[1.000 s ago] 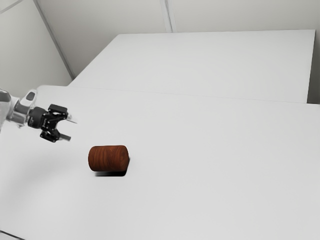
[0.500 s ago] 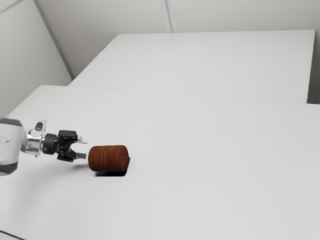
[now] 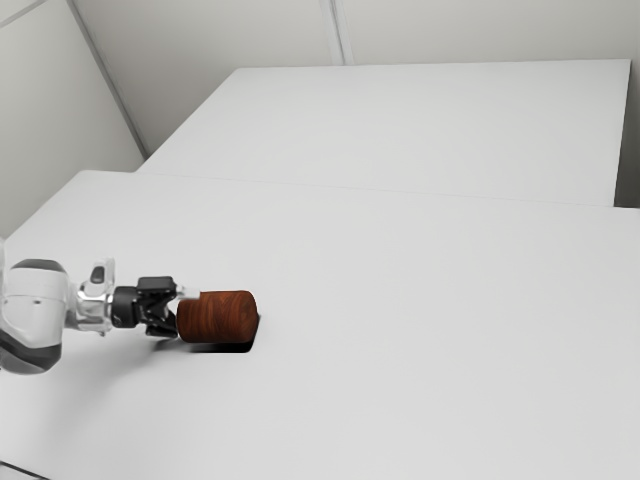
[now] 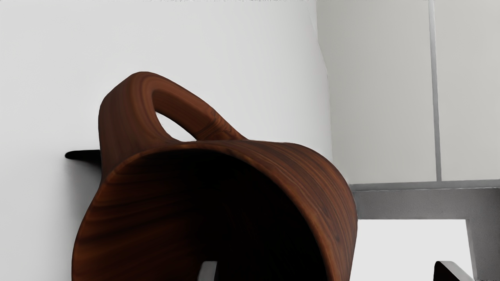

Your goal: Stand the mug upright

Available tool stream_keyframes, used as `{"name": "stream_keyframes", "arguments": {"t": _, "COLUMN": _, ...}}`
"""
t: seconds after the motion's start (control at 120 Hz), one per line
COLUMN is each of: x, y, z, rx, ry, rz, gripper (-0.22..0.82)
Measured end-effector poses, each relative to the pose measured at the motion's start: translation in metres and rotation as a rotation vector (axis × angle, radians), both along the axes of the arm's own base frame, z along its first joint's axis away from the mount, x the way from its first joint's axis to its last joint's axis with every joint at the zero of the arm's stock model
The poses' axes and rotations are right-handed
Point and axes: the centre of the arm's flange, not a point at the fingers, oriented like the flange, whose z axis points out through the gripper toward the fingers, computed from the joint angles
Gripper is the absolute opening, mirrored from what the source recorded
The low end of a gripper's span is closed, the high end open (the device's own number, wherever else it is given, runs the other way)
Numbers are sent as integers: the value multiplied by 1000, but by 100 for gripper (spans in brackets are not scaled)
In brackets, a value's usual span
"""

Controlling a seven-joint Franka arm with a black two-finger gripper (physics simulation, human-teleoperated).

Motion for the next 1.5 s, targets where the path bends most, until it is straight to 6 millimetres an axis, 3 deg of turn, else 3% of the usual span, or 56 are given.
{"name": "stream_keyframes", "arguments": {"t": 0.125, "x": 7, "y": -9, "z": 3, "rx": -14, "ry": -31, "rz": 3, "gripper": 57}}
{"name": "stream_keyframes", "arguments": {"t": 0.275, "x": 8, "y": -10, "z": 3, "rx": -16, "ry": -46, "rz": 11, "gripper": 18}}
{"name": "stream_keyframes", "arguments": {"t": 0.375, "x": 8, "y": -10, "z": 3, "rx": -16, "ry": -50, "rz": 12, "gripper": 2}}
{"name": "stream_keyframes", "arguments": {"t": 0.625, "x": 16, "y": -10, "z": 17, "rx": -11, "ry": -91, "rz": 4, "gripper": -13}}
{"name": "stream_keyframes", "arguments": {"t": 0.733, "x": 37, "y": -19, "z": 47, "rx": 10, "ry": -160, "rz": -34, "gripper": -14}}
{"name": "stream_keyframes", "arguments": {"t": 0.8, "x": 70, "y": -21, "z": 90, "rx": 81, "ry": -244, "rz": -94, "gripper": -15}}
{"name": "stream_keyframes", "arguments": {"t": 0.875, "x": 108, "y": -29, "z": 144, "rx": 251, "ry": -311, "rz": -229, "gripper": -15}}
{"name": "stream_keyframes", "arguments": {"t": 1.017, "x": 133, "y": -65, "z": 195, "rx": 677, "ry": -262, "rz": -563, "gripper": -16}}
{"name": "stream_keyframes", "arguments": {"t": 1.2, "x": 159, "y": -83, "z": 205, "rx": 1098, "ry": -140, "rz": -735, "gripper": -16}}
{"name": "stream_keyframes", "arguments": {"t": 1.383, "x": 183, "y": -117, "z": 176, "rx": 1322, "ry": -76, "rz": -742, "gripper": -16}}
{"name": "stream_keyframes", "arguments": {"t": 1.5, "x": 179, "y": -145, "z": 155, "rx": 1354, "ry": -35, "rz": -718, "gripper": -17}}
